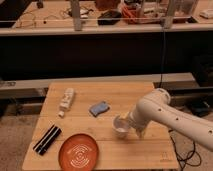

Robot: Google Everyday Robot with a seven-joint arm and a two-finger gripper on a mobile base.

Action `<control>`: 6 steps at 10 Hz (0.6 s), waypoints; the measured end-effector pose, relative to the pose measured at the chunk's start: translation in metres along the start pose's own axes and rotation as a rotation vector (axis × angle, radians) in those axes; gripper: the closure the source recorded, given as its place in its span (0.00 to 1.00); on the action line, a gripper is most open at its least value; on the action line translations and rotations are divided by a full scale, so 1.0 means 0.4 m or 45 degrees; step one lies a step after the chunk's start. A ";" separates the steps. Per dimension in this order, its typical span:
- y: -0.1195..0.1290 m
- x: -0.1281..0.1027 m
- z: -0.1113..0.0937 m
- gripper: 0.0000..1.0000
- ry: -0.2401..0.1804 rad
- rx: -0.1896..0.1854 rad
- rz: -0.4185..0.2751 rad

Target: Pick up the ceramic cup

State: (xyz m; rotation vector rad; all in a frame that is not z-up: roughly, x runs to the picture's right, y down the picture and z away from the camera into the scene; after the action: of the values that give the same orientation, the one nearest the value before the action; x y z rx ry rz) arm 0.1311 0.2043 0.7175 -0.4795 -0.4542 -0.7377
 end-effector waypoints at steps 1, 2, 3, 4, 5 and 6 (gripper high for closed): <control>0.004 0.001 0.002 0.20 -0.003 -0.004 -0.016; 0.006 0.001 0.002 0.20 -0.004 -0.005 -0.017; 0.009 -0.001 0.005 0.20 -0.006 -0.009 -0.022; 0.009 -0.002 0.006 0.20 -0.008 -0.012 -0.025; 0.011 -0.001 0.006 0.20 -0.009 -0.015 -0.027; 0.013 -0.001 0.007 0.20 -0.011 -0.017 -0.028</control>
State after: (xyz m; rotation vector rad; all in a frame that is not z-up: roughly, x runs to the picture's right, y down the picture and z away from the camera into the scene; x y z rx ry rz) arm 0.1340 0.2094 0.7184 -0.4911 -0.4632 -0.7607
